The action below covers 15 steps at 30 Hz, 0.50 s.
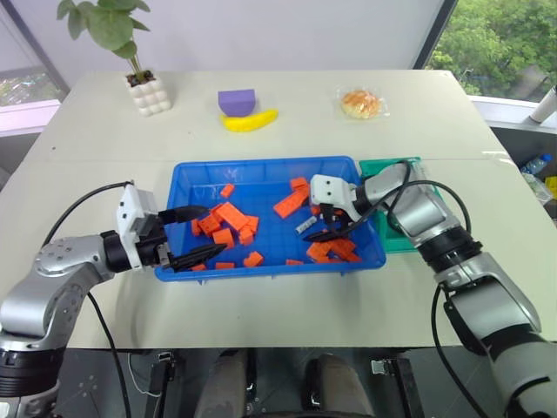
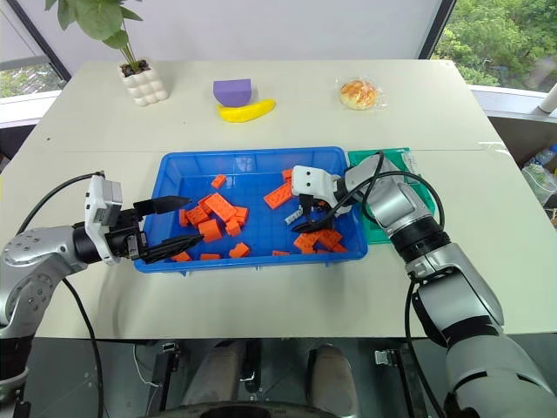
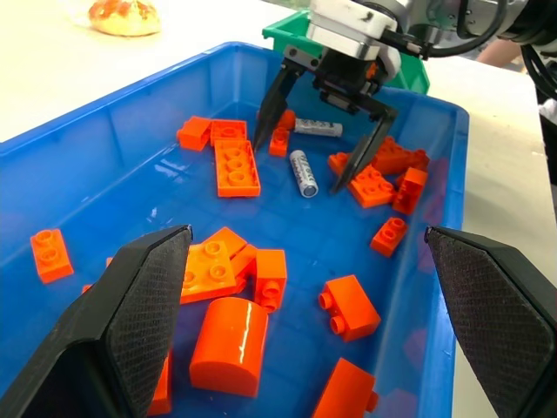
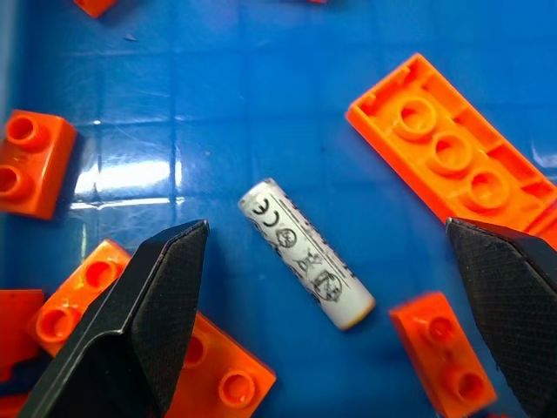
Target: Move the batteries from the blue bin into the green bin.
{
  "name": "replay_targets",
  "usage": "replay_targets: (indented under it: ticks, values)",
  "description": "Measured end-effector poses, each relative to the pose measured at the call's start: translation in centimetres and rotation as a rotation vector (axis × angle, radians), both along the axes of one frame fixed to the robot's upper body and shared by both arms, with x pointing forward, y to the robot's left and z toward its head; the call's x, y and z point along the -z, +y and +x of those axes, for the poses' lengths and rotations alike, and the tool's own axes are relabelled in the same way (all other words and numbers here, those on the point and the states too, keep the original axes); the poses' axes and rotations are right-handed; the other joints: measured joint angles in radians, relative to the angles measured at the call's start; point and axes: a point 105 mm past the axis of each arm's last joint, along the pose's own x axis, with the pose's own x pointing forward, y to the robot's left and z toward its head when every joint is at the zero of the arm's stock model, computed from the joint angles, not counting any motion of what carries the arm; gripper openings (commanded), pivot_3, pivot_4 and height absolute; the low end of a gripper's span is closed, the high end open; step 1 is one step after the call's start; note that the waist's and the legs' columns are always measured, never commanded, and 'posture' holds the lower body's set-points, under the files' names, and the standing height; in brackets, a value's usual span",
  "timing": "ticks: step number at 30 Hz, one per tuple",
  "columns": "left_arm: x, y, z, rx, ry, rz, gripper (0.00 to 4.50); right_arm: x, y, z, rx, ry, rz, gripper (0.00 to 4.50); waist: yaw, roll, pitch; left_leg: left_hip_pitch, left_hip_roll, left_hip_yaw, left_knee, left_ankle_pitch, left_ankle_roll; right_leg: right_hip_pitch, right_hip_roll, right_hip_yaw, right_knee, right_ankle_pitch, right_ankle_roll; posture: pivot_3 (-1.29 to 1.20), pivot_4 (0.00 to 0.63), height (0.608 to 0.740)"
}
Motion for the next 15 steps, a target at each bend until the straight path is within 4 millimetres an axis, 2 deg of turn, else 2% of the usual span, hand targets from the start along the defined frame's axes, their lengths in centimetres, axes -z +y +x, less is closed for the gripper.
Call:
replay_targets:
  ticks: [4, 8, 15]
  values:
    - [-0.01, 0.00, 0.02, -0.002, -0.002, -0.001, 4.50, 0.42, 0.16, -0.43, -0.023, 0.031, -0.005, 1.67, 0.000, 0.000, 0.000, 0.000, 0.000, 0.000, 0.000, 0.000, 0.000, 0.000, 0.000, 0.000, 0.000, 0.000, 0.000, 0.00, 0.150, 0.739]
    - [-0.04, 0.00, 0.02, -0.002, -0.005, -0.002, 4.50, 0.51, 0.16, -0.66, -0.037, 0.045, -0.010, 0.04, -0.001, 0.000, 0.000, 0.000, 0.000, 0.000, 0.000, 0.000, 0.000, 0.000, 0.000, 0.000, 0.000, 0.000, 0.000, 0.00, 0.150, 0.739]
    - [-0.12, 0.01, -0.08, 0.010, -0.006, 0.006, 4.50, 0.29, 0.24, -0.42, -0.014, 0.039, 0.005, 0.05, -0.001, 0.000, 0.000, 0.000, 0.000, 0.000, 0.000, 0.000, 0.000, 0.000, 0.000, 0.000, 0.000, 0.000, 0.000, 0.00, 0.150, 0.739]
